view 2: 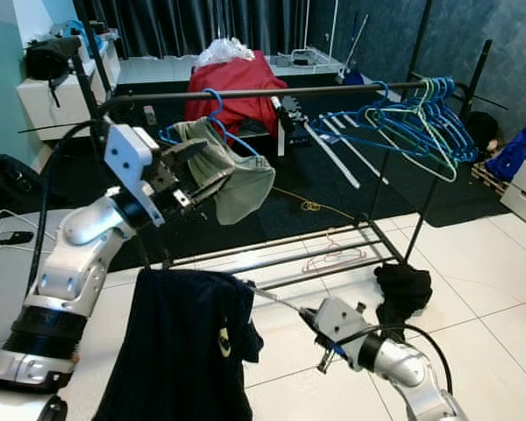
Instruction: Hang hanger
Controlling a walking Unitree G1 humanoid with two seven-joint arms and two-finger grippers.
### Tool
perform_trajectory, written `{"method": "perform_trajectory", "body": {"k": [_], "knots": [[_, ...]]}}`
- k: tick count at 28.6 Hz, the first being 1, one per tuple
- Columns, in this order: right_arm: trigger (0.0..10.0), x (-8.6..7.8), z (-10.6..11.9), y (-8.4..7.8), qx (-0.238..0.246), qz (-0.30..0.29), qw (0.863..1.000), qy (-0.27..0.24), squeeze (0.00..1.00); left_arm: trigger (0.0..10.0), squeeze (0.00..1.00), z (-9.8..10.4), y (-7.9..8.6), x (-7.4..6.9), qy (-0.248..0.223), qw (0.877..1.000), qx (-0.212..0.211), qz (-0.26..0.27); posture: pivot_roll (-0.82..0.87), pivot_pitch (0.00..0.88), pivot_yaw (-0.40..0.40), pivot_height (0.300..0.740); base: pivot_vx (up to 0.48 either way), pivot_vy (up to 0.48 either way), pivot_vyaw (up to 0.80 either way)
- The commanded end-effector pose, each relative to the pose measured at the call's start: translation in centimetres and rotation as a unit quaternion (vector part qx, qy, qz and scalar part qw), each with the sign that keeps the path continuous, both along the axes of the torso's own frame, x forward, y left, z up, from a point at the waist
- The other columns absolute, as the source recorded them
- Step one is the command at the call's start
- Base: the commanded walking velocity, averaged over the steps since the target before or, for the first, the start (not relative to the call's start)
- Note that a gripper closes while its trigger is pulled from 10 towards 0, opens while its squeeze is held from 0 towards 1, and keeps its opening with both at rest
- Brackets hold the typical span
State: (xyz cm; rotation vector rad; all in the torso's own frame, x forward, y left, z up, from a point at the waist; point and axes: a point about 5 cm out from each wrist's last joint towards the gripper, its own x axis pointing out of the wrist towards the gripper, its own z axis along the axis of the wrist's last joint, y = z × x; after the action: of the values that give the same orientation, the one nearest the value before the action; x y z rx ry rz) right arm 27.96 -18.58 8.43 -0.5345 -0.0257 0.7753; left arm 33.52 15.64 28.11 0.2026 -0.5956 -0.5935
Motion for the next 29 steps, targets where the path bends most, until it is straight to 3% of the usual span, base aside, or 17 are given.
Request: {"method": "perform_trajectory", "body": {"k": [1,3,6,10,12,15,16,17,18,20,23,24,25,27,29], "knots": [[10.0,0.5,1.1,-0.1,0.034,-0.018,0.999,-0.029,0.00,10.0,0.00,-0.5,0.8,0.0,0.016,0.999,-0.026,0.018,-0.10,0.057,-0.023,0.740,0.000,0.000,0.00],[10.0,0.9,1.8,0.0,0.064,-0.037,0.997,-0.038,0.00,10.0,0.00,-2.0,2.5,-0.1,0.054,0.996,-0.027,0.064,-0.10,0.057,-0.024,0.740,0.000,0.000,0.00],[10.0,0.9,1.8,0.0,0.064,-0.037,0.997,-0.038,0.00,10.0,0.00,-2.0,2.5,-0.1,0.054,0.996,-0.027,0.064,-0.10,0.057,-0.024,0.740,0.000,0.000,0.00],[10.0,1.7,2.6,0.2,0.090,-0.061,0.993,-0.048,0.00,10.0,0.00,-3.4,3.7,-0.7,0.085,0.992,-0.031,0.085,-0.09,0.062,-0.032,0.740,0.000,0.000,0.00],[10.0,3.0,4.6,0.6,0.136,-0.089,0.984,-0.070,0.00,10.0,0.00,-5.4,5.2,-1.0,0.140,0.979,-0.058,0.134,-0.09,0.063,-0.035,0.740,0.000,0.000,0.00],[10.0,3.0,4.6,0.6,0.136,-0.089,0.984,-0.070,0.00,10.0,0.00,-5.4,5.2,-1.0,0.140,0.979,-0.058,0.134,-0.09,0.063,-0.035,0.740,0.000,0.000,0.00],[10.0,3.5,5.5,0.7,0.156,-0.099,0.979,-0.081,0.00,10.0,0.29,-6.4,6.1,-1.0,0.164,0.969,-0.072,0.169,-0.09,0.063,-0.035,0.740,0.000,0.000,0.00],[10.0,3.5,5.5,0.7,0.156,-0.099,0.979,-0.081,0.00,10.0,0.29,-6.4,6.1,-1.0,0.164,0.969,-0.072,0.169,-0.09,0.063,-0.035,0.740,0.000,0.000,0.00],[10.0,4.1,6.6,0.8,0.172,-0.112,0.974,-0.091,0.00,10.0,1.00,-7.4,6.8,-1.1,0.186,0.957,-0.115,0.190,-0.09,0.062,-0.036,0.740,0.000,0.000,0.00],[10.0,4.8,7.8,0.7,0.180,-0.130,0.970,-0.102,0.00,10.0,1.00,-8.4,7.0,-1.4,0.199,0.947,-0.152,0.201,-0.10,0.064,-0.034,0.740,0.000,0.000,0.00],[10.0,5.4,8.6,0.4,0.186,-0.157,0.964,-0.105,0.00,10.0,1.00,-8.4,5.9,-1.7,0.200,0.954,-0.146,0.168,-0.10,0.065,-0.037,0.740,0.000,0.000,0.00],[10.0,5.7,8.9,0.3,0.191,-0.168,0.962,-0.104,0.00,10.0,0.00,-8.2,5.2,-1.9,0.201,0.959,-0.140,0.143,-0.10,0.065,-0.039,0.740,0.000,0.000,0.00],[10.0,5.7,8.9,0.3,0.191,-0.168,0.962,-0.104,0.00,10.0,0.00,-8.2,5.2,-1.9,0.201,0.959,-0.140,0.143,-0.10,0.065,-0.039,0.740,0.000,0.000,0.00],[10.0,6.0,9.2,0.3,0.193,-0.174,0.960,-0.101,0.00,10.0,0.00,-7.5,3.9,-2.5,0.187,0.970,-0.129,0.092,-0.10,0.065,-0.042,0.740,0.000,0.000,0.00],[10.0,6.0,9.2,0.3,0.193,-0.174,0.960,-0.101,0.00,10.0,0.00,-7.5,3.9,-2.5,0.187,0.970,-0.129,0.092,-0.10,0.065,-0.042,0.740,0.000,0.000,0.00]]}}
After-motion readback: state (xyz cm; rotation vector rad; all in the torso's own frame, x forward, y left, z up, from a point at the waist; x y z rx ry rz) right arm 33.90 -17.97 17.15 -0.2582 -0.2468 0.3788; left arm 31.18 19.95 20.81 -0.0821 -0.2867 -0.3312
